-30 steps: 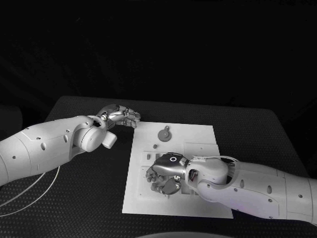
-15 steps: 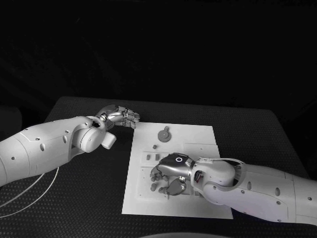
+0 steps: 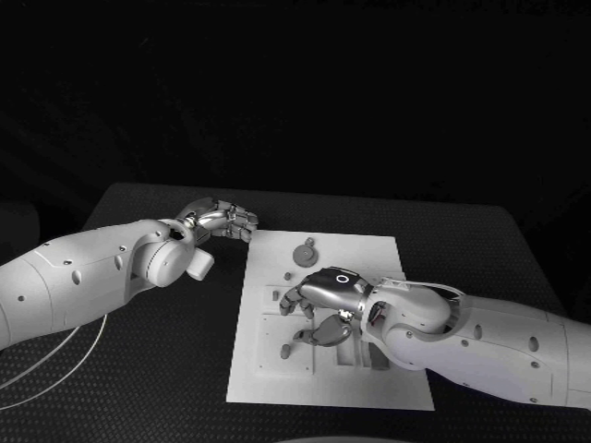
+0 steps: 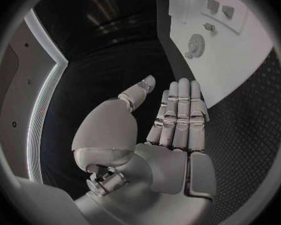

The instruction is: Assemble the parts on the task board

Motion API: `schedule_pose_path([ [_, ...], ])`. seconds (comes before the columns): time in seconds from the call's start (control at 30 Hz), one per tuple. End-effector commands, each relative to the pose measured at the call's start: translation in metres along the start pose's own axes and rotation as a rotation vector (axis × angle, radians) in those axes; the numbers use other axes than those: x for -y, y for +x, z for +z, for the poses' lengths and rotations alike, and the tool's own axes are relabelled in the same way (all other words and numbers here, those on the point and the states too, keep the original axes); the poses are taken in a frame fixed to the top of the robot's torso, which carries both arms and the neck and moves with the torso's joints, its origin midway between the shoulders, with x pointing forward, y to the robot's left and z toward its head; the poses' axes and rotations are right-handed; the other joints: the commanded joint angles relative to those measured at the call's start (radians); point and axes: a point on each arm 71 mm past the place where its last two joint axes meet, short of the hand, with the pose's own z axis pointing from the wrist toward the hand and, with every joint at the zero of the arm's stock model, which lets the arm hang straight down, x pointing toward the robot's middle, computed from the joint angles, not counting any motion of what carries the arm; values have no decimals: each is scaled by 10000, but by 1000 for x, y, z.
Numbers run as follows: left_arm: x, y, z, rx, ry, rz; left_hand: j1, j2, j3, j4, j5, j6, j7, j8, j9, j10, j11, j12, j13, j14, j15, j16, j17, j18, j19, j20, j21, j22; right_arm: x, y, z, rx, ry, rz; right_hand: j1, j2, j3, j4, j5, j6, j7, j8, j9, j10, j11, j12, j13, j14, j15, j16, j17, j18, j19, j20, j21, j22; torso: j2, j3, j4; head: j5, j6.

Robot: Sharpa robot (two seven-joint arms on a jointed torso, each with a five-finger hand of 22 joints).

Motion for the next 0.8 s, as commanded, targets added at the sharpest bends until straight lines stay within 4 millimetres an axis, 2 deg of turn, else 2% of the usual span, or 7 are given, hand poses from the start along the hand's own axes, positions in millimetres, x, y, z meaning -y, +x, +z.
schedule_pose_path([
  [0.03,2,2,1,-145,112,-8,-18,-35,-43,6,12,-72,-2,59,-6,-60,-28,-40,9,82,0,-41,18,-95,3,-6,22,-9,8,-9,-3,328,342,825,81,-7,27,46,36,-42,11,0,12,-27,31,65,-15,-23,-12,-14,26,204,-39,-2,78,239,3,-3,-3,-22,32],
  [0.13,2,1,1,-126,113,-5,-17,-36,-44,5,12,-72,-2,60,-6,-60,-28,-40,10,83,0,-43,20,-95,3,-6,22,-9,27,-18,-11,196,1129,1291,352,246,62,-79,45,67,176,89,57,641,3,451,160,173,-64,99,97,264,108,-29,212,251,-8,-5,1,-39,43],
  [0.27,2,1,1,-110,110,-2,-17,-36,-45,5,12,-71,-3,61,-6,-59,-29,-39,11,83,0,-45,23,-95,4,-6,23,-10,57,-33,-28,125,2258,1682,458,583,-281,-454,-7,296,224,298,223,1617,-603,1694,1535,28,-175,581,501,229,13,21,399,247,-10,-13,1,-92,97],
  [0.37,2,1,1,-109,114,0,-17,-37,-45,4,12,-71,-3,62,-6,-59,-29,-39,11,84,0,-47,26,-95,4,-6,23,-10,77,-39,-46,-99,3308,2461,427,606,-580,-438,147,456,3,457,426,2063,-966,3679,3470,636,-602,2176,1521,283,246,-11,785,276,-12,-22,-16,-137,138],
  [0.4,2,1,1,-106,117,0,-17,-38,-45,4,12,-71,-3,62,-6,-59,-29,-39,11,84,0,-47,26,-96,4,-6,23,-10,81,-39,-51,-233,3512,2597,243,313,-841,-460,182,456,-7,522,590,1358,-1134,5364,5186,569,-918,3647,2586,284,220,-34,973,252,-10,-18,-15,-158,148],
  [0.57,2,1,2,-94,113,5,-18,-37,-46,5,12,-70,-3,63,-6,-58,-29,-38,12,86,0,-50,30,-96,5,-5,24,-10,95,-33,-74,-1224,4831,3631,-479,579,-682,594,72,714,-229,842,1157,276,-1325,9313,8593,850,-1349,7067,4149,286,1567,-777,2915,305,-10,7,-41,-244,180],
  [0.8,2,3,3,-126,114,7,-26,-34,-50,11,12,-69,-3,64,-6,-58,-28,-38,14,87,1,-54,36,-97,6,-4,25,-11,101,-15,-107,-3575,6746,4438,-1266,700,-328,1698,43,1018,-504,1011,1625,694,-1544,10710,9323,1779,-1623,9529,4368,286,2450,-1564,4429,264,-10,13,-35,-348,216],
])
